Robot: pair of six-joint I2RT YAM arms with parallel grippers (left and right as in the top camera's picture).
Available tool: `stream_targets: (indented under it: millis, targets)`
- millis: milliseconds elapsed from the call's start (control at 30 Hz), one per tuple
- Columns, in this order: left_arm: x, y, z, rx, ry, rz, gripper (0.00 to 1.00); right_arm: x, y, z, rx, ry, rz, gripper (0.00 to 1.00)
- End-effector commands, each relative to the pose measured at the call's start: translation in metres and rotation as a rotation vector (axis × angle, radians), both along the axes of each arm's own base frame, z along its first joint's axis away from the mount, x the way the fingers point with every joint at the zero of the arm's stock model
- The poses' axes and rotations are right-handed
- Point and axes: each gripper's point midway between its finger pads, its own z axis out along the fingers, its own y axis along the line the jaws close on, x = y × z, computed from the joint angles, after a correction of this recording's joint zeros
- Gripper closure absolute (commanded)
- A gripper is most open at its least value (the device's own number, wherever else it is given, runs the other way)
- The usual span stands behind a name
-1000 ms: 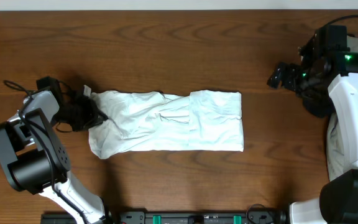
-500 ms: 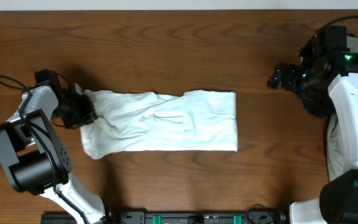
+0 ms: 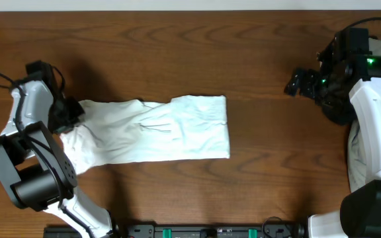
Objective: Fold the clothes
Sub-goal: 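Fold the left end rightward over the shirt with the left gripper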
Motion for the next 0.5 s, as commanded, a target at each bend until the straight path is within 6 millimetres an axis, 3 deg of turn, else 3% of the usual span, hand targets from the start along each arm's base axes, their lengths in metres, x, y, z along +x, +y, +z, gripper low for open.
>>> stream_targets:
  millis: [0, 200, 467]
  targets:
    - [0.012, 0.022, 0.037, 0.105, -0.049, 0.07, 0.94, 0.0, 0.002, -0.002, 0.0, 0.005, 0.024, 0.01]
    - [0.027, 0.004, 0.066, 0.107, -0.066, 0.017, 0.94, 0.0, 0.002, -0.002, 0.0, 0.005, 0.023, 0.01]
    - [0.036, -0.04, 0.077, 0.115, -0.049, -0.059, 0.94, -0.001, 0.002, -0.003, 0.0, 0.009, 0.024, 0.01]
